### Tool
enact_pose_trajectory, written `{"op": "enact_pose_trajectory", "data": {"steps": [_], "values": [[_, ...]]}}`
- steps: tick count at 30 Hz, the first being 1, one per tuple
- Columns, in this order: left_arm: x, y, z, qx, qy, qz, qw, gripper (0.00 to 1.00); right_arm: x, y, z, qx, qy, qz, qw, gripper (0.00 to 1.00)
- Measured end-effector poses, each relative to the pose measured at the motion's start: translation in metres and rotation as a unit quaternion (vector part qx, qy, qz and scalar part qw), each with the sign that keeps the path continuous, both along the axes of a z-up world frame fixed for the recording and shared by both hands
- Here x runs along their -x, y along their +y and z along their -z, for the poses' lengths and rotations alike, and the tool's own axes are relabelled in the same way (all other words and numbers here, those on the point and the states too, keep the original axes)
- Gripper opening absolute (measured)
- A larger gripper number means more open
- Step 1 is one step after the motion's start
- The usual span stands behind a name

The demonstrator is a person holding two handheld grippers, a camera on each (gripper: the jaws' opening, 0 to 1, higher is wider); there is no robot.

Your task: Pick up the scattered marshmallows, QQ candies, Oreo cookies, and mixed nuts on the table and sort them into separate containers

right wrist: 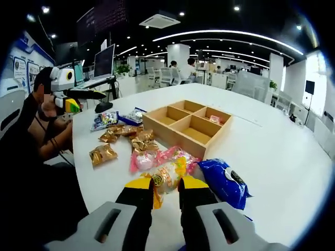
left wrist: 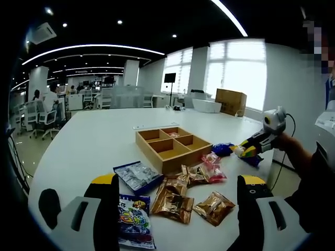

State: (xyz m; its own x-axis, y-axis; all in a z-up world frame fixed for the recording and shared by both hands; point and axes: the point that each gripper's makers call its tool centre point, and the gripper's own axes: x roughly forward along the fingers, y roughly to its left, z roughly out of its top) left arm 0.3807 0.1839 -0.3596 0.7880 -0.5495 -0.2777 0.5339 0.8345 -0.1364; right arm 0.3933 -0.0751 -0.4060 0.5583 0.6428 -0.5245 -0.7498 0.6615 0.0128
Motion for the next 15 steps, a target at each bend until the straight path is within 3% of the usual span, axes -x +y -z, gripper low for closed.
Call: {"op": "enact_pose_trajectory", "data": {"steps": [15], "values": [[0.0,-0.001,-0.004,-0.003,-0.004,0.003,1.0,0.97,0.01,-0.001,-0.035,-0.016,-0.029,0.0,0.9994,0.15]]}}
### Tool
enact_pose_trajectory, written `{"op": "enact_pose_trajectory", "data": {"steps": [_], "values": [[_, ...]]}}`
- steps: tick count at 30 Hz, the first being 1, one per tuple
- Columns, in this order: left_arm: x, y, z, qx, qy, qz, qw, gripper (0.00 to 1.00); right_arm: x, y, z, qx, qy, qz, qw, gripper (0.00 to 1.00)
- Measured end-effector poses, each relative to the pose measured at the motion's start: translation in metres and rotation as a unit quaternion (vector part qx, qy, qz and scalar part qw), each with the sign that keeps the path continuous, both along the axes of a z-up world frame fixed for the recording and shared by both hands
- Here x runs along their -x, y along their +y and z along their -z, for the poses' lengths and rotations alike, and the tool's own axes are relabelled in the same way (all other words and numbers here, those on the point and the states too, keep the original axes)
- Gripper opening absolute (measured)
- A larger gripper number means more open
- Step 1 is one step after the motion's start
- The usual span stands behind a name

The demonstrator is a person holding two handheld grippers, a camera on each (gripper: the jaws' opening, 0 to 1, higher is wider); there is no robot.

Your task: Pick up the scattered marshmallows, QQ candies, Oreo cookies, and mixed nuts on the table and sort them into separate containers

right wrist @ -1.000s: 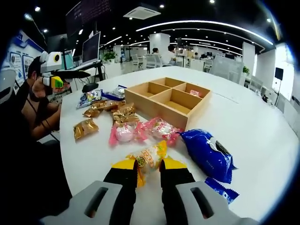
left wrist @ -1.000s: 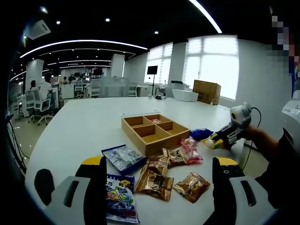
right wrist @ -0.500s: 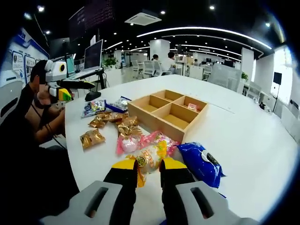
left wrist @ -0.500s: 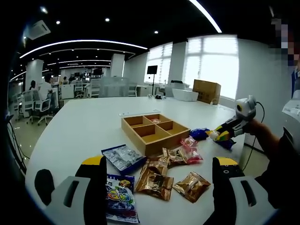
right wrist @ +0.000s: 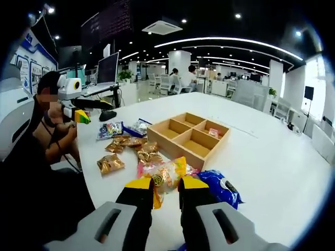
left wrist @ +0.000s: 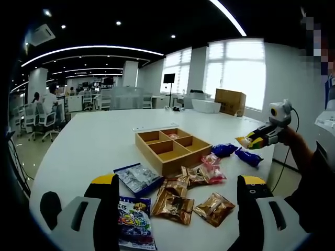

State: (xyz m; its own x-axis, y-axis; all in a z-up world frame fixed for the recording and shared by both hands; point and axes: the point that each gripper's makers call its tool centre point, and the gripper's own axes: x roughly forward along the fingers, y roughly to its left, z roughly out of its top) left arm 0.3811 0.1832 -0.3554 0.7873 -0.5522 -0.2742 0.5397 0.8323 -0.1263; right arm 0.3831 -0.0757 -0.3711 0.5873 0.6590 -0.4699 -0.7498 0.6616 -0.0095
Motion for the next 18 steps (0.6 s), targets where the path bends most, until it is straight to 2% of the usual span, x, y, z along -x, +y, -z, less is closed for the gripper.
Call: {"op": "enact_pose_trajectory", "data": {"steps": [7,18], "values": [[0.0,-0.001,0.0,-0.001,0.0,0.002,1.0,0.97,-0.001,-0.005,-0.014,-0.016,-0.008,0.006,0.9998,0.15],[-0.001,-0.001,0.002,-0.001,0.003,0.001,1.0,0.97,-0.008,-0.014,-0.016,-0.02,-0.016,0.023,0.9994,0.15]]}}
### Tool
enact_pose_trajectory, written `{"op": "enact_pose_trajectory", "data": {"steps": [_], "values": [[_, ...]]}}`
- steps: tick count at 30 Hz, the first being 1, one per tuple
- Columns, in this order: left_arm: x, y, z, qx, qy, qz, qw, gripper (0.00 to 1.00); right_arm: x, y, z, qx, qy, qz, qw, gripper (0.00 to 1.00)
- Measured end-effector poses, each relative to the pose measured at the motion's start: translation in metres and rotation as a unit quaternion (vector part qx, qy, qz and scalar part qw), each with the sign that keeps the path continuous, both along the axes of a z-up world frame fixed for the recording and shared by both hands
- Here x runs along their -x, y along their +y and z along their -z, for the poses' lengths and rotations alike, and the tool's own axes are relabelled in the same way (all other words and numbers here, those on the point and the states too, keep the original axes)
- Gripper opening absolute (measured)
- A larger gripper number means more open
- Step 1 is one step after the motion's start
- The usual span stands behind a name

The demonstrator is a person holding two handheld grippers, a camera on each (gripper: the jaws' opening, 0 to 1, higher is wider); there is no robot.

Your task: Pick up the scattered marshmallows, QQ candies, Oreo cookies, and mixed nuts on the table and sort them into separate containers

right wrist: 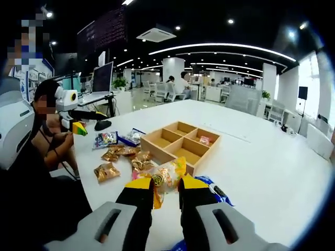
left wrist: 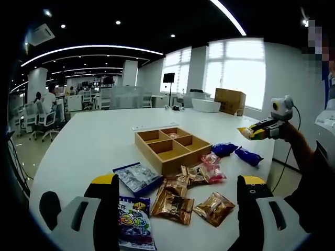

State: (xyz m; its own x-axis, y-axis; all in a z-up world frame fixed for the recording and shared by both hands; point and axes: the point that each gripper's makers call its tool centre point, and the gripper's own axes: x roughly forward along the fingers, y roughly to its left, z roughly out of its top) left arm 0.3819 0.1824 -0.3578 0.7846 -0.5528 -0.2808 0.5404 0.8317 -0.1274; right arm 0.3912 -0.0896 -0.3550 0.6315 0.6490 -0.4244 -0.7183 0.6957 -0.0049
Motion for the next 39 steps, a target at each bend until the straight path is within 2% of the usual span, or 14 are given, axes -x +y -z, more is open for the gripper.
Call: {"op": "enact_pose_trajectory", "data": {"steps": [10,17,25,39], "values": [[0.0,-0.001,0.001,0.002,0.0,0.001,1.0,0.97,-0.006,-0.004,0.0,-0.008,0.001,0.006,0.9999,0.15],[0.0,-0.001,-0.001,0.002,-0.001,0.0,1.0,0.97,-0.014,0.002,-0.004,-0.013,-0.006,-0.001,0.9999,0.15],[0.001,0.0,0.0,0.003,-0.001,-0.002,1.0,0.97,-0.029,0.011,-0.01,-0.028,-0.007,-0.011,0.9995,0.15],[0.001,0.002,-0.002,0.0,-0.003,-0.004,1.0,0.97,-0.066,0.029,-0.021,-0.019,-0.03,-0.025,0.9991,0.15]]}}
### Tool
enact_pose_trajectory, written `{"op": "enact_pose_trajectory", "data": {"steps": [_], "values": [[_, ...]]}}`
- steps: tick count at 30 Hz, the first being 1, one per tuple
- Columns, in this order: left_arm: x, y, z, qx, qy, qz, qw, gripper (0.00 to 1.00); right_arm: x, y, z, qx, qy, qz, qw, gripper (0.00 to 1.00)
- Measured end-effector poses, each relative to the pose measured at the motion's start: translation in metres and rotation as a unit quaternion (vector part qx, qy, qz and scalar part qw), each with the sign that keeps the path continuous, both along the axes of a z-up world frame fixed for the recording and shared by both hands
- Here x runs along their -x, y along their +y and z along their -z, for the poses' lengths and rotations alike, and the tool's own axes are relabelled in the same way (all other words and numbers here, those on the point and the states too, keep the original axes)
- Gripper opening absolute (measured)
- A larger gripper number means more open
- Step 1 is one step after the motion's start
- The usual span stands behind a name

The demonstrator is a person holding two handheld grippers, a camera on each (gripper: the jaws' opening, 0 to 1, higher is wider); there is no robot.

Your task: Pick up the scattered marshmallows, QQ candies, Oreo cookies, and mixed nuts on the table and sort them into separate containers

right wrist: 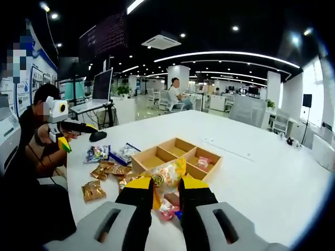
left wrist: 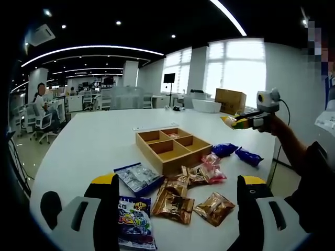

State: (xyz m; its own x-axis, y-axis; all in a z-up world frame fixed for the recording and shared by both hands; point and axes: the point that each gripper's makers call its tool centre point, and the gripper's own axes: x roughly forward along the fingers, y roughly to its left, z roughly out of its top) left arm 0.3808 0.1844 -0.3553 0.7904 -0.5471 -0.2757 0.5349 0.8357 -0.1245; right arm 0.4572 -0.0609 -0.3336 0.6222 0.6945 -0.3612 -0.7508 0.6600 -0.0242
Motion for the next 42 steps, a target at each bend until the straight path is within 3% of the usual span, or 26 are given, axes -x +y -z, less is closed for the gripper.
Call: {"op": "enact_pose_trajectory", "data": {"steps": [10,22,42], "values": [[0.001,0.001,-0.002,-0.002,-0.002,0.0,1.0,0.97,-0.032,0.013,-0.003,-0.007,-0.004,-0.005,1.0,0.16],[0.001,0.004,0.0,-0.003,0.0,-0.001,1.0,0.97,-0.077,0.025,0.001,-0.001,-0.029,0.006,0.9996,0.16],[0.001,0.005,0.001,-0.002,0.0,-0.007,1.0,0.97,-0.118,0.049,0.021,-0.008,-0.001,0.007,0.9999,0.16]]}}
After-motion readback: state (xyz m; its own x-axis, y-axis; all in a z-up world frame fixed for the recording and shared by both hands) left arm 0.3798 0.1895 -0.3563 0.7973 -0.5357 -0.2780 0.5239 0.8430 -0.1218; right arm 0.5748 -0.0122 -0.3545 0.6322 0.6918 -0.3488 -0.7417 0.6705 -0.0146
